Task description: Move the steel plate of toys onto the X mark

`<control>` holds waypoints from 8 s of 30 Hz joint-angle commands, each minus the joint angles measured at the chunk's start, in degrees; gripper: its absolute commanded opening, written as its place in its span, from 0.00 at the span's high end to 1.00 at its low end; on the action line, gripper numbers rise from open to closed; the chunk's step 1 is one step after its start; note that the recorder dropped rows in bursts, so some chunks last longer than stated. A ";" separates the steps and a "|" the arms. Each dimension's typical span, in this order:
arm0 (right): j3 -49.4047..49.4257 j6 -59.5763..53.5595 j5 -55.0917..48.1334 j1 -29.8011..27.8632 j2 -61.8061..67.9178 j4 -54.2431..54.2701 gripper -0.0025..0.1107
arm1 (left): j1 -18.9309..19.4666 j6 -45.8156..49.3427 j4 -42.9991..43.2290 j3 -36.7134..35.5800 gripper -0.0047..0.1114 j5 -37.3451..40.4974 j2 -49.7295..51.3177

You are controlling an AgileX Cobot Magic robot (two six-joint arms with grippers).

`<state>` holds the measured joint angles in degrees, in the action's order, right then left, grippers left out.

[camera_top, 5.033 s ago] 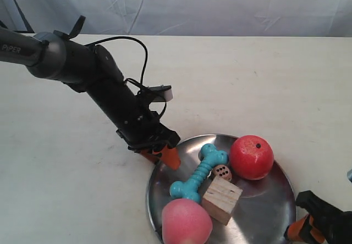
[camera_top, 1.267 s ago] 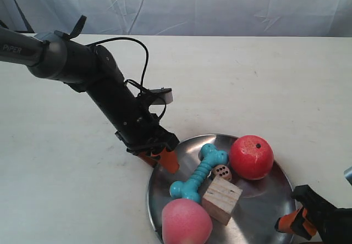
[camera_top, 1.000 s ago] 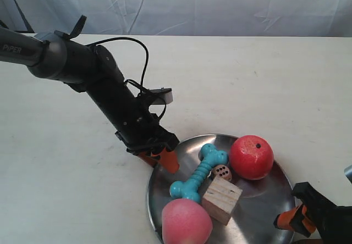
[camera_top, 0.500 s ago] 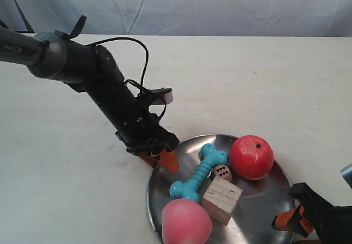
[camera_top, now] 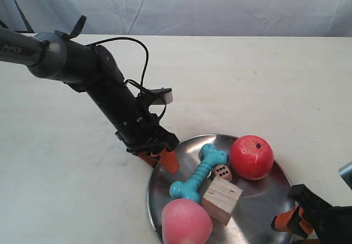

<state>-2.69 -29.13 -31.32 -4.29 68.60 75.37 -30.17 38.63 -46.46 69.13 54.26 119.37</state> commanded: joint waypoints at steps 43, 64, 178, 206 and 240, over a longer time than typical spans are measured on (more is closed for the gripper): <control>0.03 -4.78 3.59 -0.21 3.22 2.68 0.51 | -0.31 0.95 2.13 -0.37 0.59 -0.19 5.26; 0.03 -16.49 0.82 -0.21 7.86 13.76 0.99 | -0.31 0.95 2.14 -0.37 0.92 -1.41 5.26; -73.12 11.19 -23.03 11.74 52.18 -27.72 0.99 | 16.01 -11.71 32.40 17.04 0.96 15.71 -0.65; -89.05 10.85 -28.06 11.74 64.96 -30.38 0.67 | 19.42 -16.13 37.05 32.13 0.88 15.71 12.00; -78.97 13.74 -12.27 11.74 33.05 -55.09 0.98 | 24.31 -14.85 23.97 23.15 0.96 -4.61 -16.66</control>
<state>-86.93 -15.72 -47.20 7.63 108.08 20.94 -6.00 21.62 -18.18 96.79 53.97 108.80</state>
